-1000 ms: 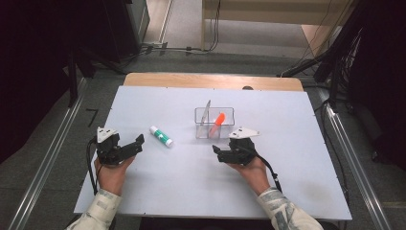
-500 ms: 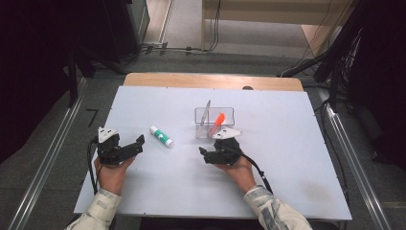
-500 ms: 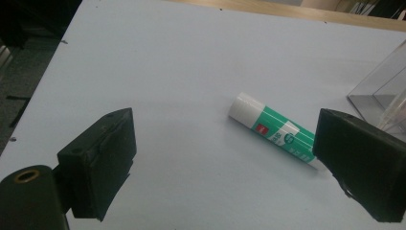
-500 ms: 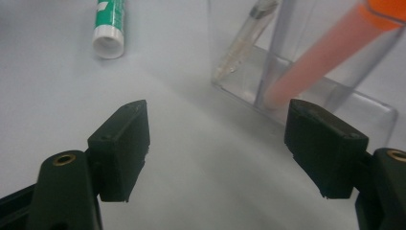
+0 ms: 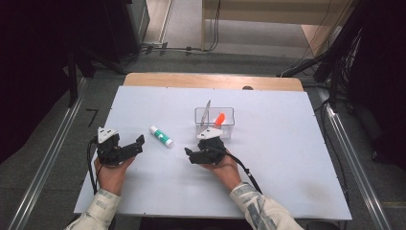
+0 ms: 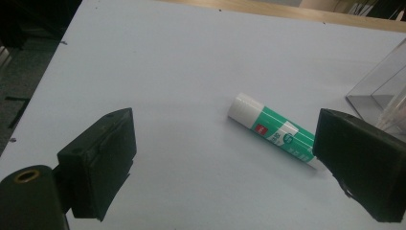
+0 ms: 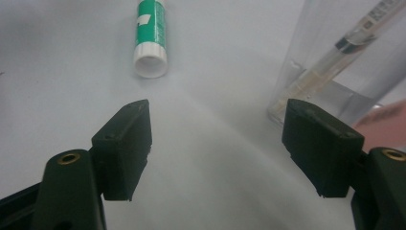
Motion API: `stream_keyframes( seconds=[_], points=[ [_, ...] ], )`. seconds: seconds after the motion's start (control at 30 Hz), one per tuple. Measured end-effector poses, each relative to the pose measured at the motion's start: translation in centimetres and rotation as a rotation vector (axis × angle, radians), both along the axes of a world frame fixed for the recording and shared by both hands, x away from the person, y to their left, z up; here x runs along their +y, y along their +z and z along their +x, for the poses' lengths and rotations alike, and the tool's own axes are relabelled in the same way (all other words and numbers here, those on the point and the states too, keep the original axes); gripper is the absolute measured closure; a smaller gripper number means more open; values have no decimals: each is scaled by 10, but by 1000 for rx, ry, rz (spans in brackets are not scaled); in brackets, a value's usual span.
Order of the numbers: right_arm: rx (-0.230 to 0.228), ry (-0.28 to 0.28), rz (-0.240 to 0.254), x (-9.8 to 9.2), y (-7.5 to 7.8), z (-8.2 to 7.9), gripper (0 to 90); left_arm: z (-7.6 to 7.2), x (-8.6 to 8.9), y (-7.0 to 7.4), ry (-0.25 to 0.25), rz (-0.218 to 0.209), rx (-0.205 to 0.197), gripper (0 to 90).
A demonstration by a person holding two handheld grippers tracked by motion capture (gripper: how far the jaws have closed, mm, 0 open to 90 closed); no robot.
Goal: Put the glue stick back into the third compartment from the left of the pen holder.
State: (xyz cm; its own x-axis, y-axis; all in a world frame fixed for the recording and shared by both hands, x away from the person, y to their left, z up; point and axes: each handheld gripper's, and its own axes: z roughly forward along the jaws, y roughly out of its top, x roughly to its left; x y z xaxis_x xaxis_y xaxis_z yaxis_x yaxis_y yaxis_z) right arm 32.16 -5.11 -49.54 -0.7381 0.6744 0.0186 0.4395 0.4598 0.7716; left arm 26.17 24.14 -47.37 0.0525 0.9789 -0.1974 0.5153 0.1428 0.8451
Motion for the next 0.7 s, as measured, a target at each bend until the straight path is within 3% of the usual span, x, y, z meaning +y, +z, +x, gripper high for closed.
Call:
stream_keyframes(
  seconds=[0.7],
  points=[
    [-18,68,-30,48,-8,7,299,0,0,-1,-12,-2,6,84]
  ],
)
